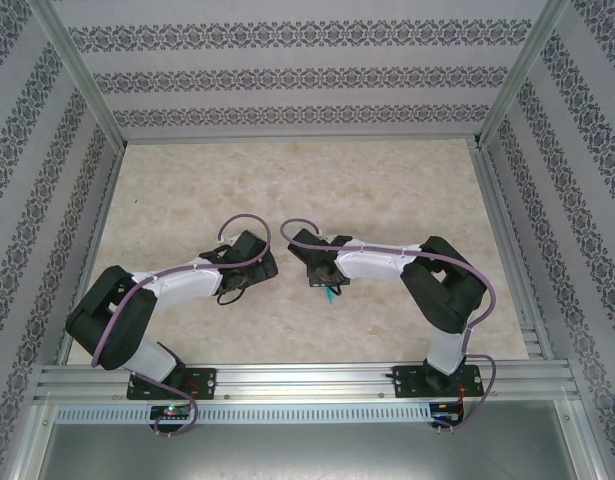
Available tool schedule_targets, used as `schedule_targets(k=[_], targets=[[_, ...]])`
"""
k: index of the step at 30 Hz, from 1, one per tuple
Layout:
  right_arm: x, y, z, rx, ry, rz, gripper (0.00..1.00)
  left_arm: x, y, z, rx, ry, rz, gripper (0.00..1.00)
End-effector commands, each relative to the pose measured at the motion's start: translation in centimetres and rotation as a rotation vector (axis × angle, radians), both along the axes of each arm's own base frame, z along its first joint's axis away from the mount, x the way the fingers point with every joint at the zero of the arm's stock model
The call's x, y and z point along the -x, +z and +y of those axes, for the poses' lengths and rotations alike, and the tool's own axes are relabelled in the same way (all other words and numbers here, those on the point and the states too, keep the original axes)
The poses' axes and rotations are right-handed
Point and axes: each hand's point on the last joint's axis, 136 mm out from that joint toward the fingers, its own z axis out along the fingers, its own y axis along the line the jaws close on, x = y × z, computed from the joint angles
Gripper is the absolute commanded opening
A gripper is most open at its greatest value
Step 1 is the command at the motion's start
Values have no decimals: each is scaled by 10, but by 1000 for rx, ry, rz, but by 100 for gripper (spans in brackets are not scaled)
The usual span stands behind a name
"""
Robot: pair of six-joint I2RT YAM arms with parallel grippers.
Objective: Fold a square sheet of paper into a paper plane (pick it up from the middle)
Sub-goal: Move a paper plane to the center of the table.
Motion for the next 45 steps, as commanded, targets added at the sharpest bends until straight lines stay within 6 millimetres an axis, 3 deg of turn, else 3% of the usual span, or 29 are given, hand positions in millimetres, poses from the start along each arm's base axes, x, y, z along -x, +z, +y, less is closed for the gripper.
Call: schedule_targets(k=[1,10,22,29,37,45], targets=[[-2,-5,3,1,-3,-7,10,-10,9,-5,23,-8,-25,100],[1,-21,-4,8,-11,-10,11,-11,16,-2,34,-8,-33,100],[-3,-8,-7,-15,-22,-73,18,-11,15,-2,39,-10,-21,100],[-5,-5,-6,-29,-22,-93,7,-11,14,-2,41,-8,-14,100],[-40,32,21,-125,46,-174,5,-8,19,10,43,12,-16,100],[-87,27,32,-199,37,-168,5,-5,21,23,51,39,-14,100]])
